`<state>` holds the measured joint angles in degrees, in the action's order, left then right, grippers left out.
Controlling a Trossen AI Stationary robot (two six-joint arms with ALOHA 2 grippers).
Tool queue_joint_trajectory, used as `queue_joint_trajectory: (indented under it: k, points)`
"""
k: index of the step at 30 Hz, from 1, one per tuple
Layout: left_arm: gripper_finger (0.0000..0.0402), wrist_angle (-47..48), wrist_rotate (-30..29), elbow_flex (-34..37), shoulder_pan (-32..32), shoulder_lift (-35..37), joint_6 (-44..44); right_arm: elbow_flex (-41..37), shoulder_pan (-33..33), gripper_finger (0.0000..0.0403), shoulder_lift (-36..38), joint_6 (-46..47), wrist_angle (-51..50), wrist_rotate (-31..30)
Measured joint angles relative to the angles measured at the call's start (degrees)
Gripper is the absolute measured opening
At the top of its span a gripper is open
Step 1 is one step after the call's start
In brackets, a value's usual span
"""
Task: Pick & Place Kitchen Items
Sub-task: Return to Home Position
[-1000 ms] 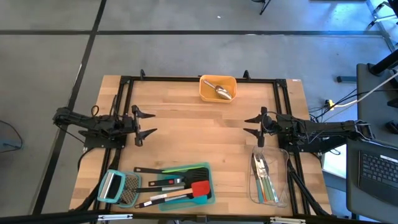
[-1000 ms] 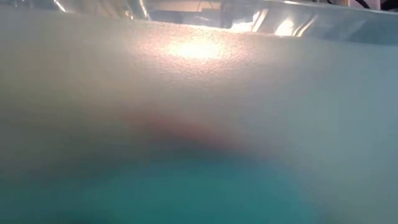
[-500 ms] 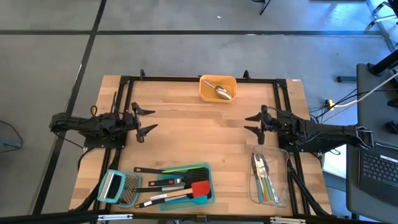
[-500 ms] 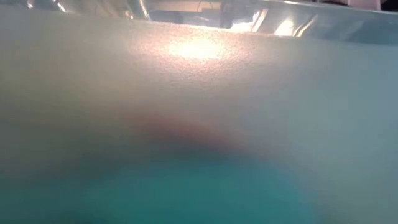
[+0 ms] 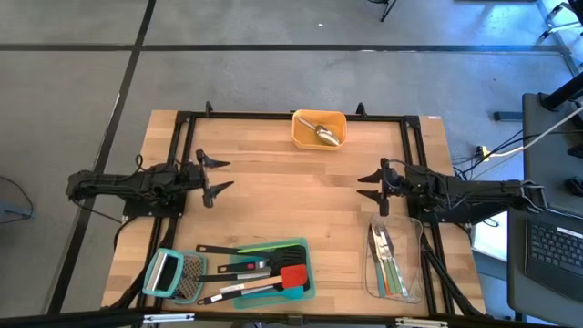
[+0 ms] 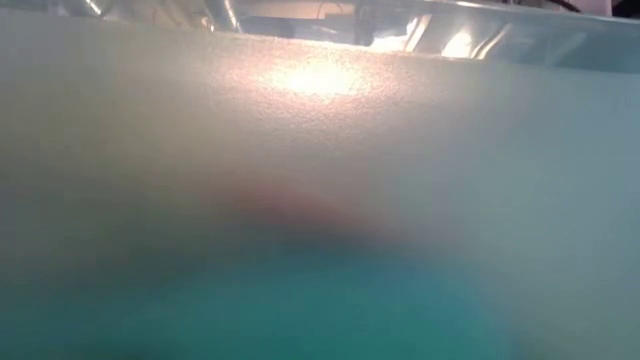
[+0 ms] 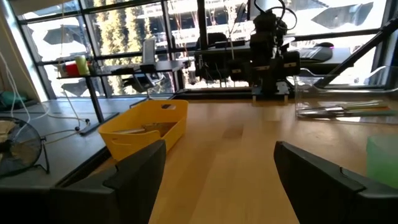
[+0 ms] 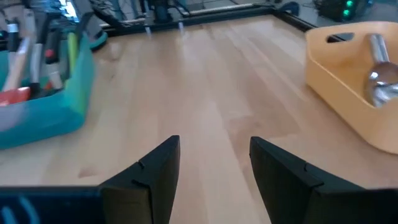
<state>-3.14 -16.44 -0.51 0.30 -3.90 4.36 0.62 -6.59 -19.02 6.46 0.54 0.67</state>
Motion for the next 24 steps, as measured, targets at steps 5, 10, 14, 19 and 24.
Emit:
queue_joint_trajectory:
  k: [5,10,14,19,24]
  points:
    - [0.0297,0.3,2.5,0.0,0.3,0.0,-0.3,-0.1,4.3,0.0197,1.3,-1.2,2.4,-1.9]
    - [0.0297,0.3,2.9,0.0,0.3,0.0,-0.6,-0.1,5.9,0.0197,6.8,-3.9,2.7,-3.8]
    - [0.0297,0.4,3.4,0.0,0.3,0.0,-0.6,0.6,6.0,0.0197,11.4,-4.4,-1.0,-5.1]
    - [0.0297,0.4,3.5,0.0,0.3,0.0,-0.3,1.8,6.8,0.0197,14.1,-4.6,-4.7,-4.5]
    - [0.0297,0.4,3.2,0.0,0.3,0.0,-0.2,1.9,7.3,0.0197,14.9,-5.8,-4.8,-5.0]
